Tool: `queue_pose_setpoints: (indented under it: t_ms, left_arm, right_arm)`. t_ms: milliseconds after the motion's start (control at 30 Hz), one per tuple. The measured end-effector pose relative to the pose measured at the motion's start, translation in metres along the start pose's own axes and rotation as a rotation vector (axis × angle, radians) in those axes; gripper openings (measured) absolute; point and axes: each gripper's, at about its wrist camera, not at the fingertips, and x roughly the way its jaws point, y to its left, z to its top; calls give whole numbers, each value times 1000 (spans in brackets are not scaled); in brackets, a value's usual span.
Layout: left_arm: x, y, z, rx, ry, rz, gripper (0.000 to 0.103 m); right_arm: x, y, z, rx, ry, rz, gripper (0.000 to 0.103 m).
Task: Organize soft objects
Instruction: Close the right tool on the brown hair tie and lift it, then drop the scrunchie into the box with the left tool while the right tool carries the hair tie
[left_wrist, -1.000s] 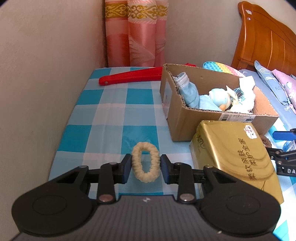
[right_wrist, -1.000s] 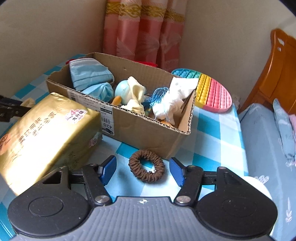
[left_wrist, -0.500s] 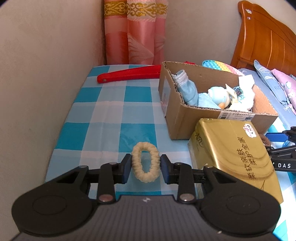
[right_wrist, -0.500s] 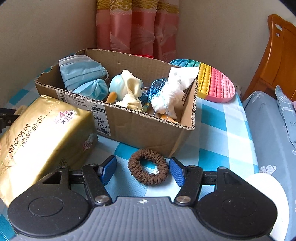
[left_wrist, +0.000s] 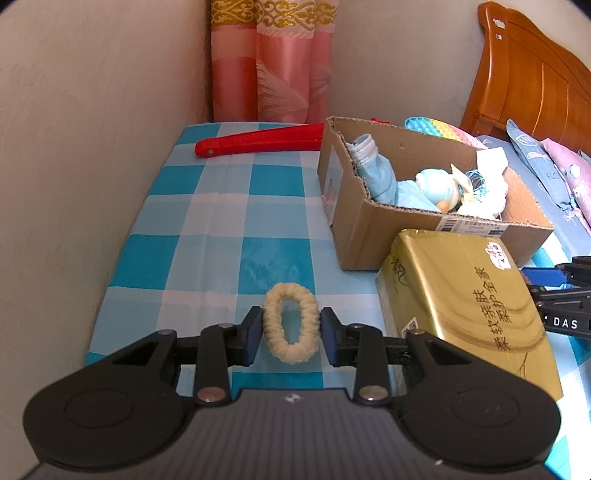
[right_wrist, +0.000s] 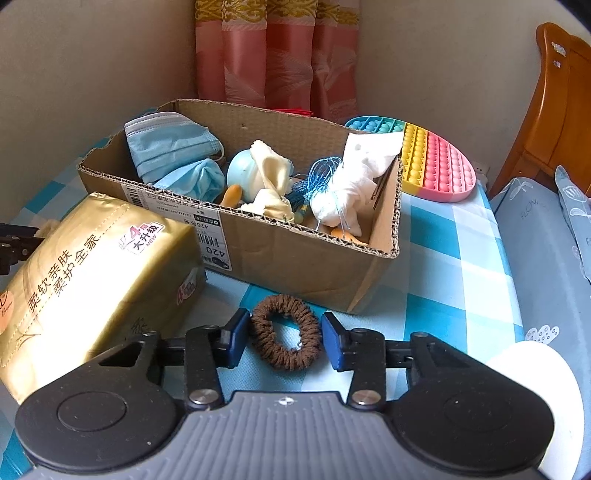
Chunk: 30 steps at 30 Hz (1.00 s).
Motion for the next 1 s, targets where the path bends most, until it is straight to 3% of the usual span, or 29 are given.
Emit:
queue_pose_setpoints:
  t_ms: [300, 733, 833, 1000]
  left_arm:
    - [-14, -2, -6, 2, 4, -10, 32]
    - [-68, -13, -38, 16, 12, -41, 32]
    - [-86, -23, -40, 22, -8, -86, 32]
    - [-105, -57, -29, 97, -47, -231, 32]
  right_arm:
    - [-14, 1, -8, -9, -3, 1, 47]
    - [-73, 16, -37, -69, -39, 62, 47]
    - [-86, 16, -37, -73, -55, 84, 47]
    - [-101, 14, -37, -79, -78, 89, 47]
